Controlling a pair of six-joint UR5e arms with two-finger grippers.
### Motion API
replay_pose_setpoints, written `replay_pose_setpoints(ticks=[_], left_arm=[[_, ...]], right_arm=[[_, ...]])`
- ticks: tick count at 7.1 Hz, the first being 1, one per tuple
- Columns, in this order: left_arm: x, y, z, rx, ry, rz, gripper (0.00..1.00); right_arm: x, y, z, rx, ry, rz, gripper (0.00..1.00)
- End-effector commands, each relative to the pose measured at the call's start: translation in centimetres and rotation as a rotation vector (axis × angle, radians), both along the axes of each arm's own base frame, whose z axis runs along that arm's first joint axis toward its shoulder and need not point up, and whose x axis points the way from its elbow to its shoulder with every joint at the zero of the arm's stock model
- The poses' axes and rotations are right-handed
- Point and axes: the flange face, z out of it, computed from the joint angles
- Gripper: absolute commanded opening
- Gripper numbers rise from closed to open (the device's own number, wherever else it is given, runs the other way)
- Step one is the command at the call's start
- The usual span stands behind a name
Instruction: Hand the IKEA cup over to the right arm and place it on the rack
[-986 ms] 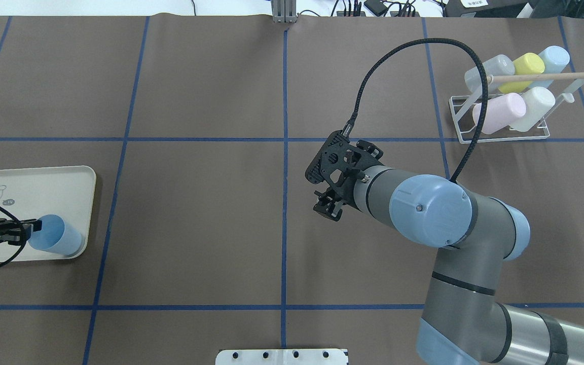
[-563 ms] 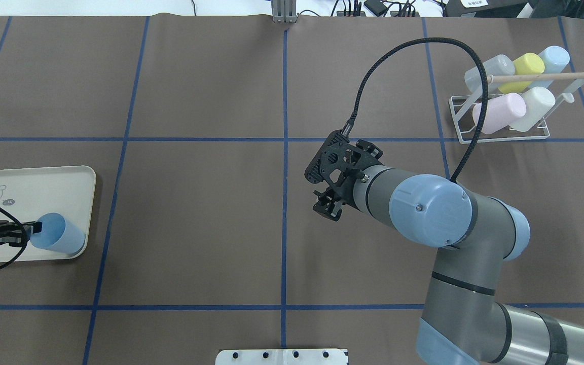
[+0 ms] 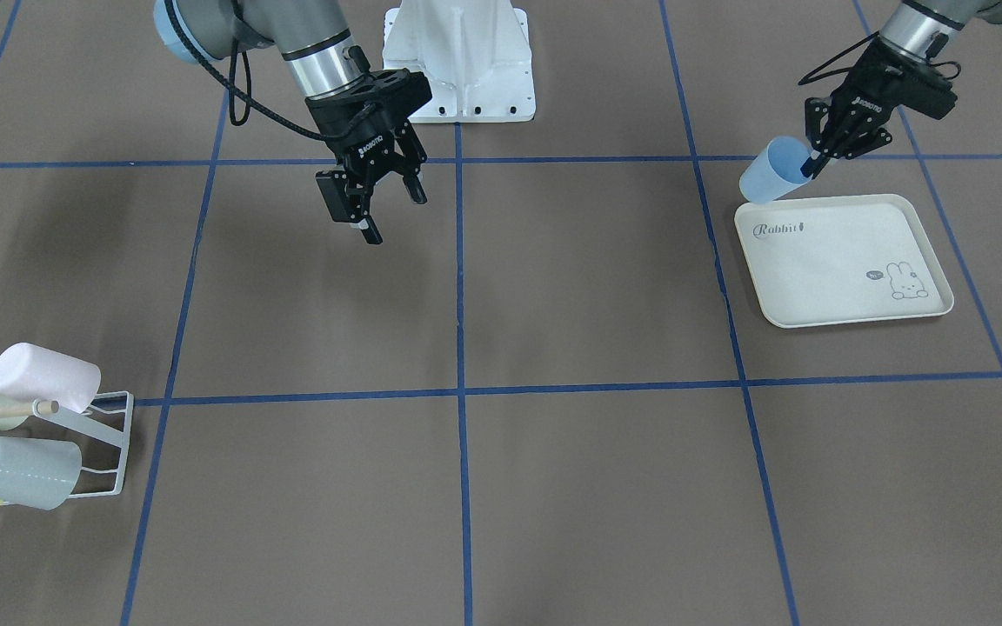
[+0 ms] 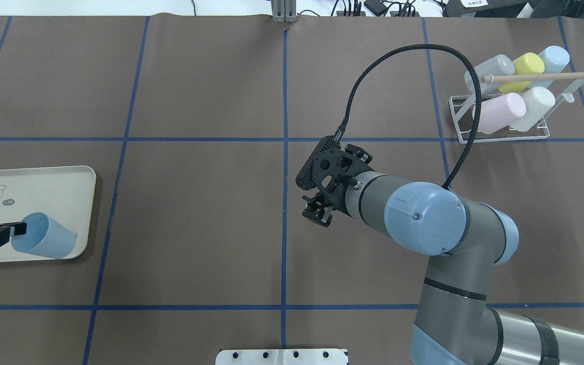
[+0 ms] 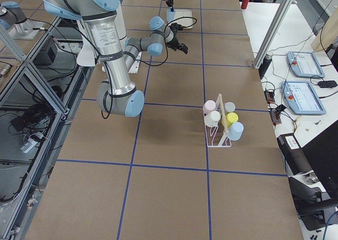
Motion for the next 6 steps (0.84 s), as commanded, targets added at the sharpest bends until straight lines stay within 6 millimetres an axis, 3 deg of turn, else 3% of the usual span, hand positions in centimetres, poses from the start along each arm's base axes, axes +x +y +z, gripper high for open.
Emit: replay_pose_setpoints(ticks=[1, 4, 6], left_arm=[[0.7, -1.1, -6.6, -0.072, 0.204, -0.013, 0.0], [6.3, -4.1, -16.1, -0.202, 0.504, -0.015, 0.0], [10.2, -4.2, -19.8, -0.215, 0.59, 0.03, 0.0]], right_arm=[[-3.8, 1.5, 2.5, 0.065, -0.172, -0.046, 0.99], [-8.1, 4.8, 7.0, 0.154, -0.431, -0.116, 0.99], [-8.6, 6.4, 8.8, 0.191, -0.556, -0.135, 0.99]])
